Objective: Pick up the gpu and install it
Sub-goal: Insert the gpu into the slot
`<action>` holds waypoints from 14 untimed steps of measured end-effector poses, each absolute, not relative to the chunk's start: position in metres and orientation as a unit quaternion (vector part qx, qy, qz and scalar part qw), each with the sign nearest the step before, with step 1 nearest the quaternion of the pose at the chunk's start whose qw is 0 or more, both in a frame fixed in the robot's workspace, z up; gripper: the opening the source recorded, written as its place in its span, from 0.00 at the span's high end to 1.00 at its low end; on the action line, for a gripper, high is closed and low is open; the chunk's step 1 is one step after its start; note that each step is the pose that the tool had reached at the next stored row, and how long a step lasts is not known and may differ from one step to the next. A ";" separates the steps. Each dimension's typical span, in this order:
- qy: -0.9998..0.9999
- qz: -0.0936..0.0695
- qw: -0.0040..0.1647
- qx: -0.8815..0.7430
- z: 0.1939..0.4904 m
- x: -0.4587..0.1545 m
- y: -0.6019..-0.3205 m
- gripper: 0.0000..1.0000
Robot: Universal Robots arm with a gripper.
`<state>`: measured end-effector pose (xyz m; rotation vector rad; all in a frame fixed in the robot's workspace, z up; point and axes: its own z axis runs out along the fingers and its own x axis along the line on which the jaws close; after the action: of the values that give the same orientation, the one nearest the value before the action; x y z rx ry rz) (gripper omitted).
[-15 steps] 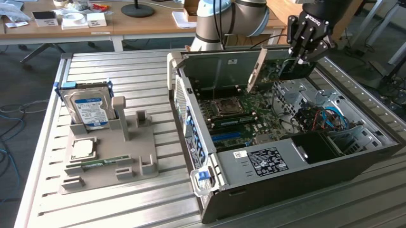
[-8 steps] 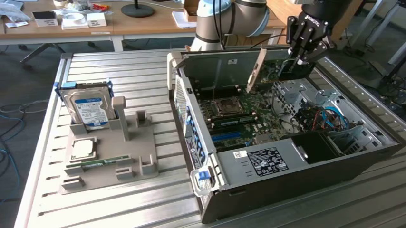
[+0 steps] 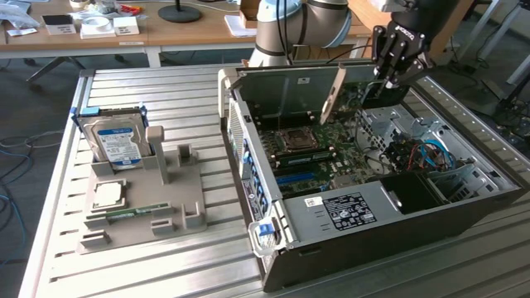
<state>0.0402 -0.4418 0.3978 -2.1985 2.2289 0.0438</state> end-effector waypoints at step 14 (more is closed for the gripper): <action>0.712 0.014 0.005 -0.702 0.394 0.039 -0.442 0.73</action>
<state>0.0389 -0.4418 0.3937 -2.1983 2.2291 0.0437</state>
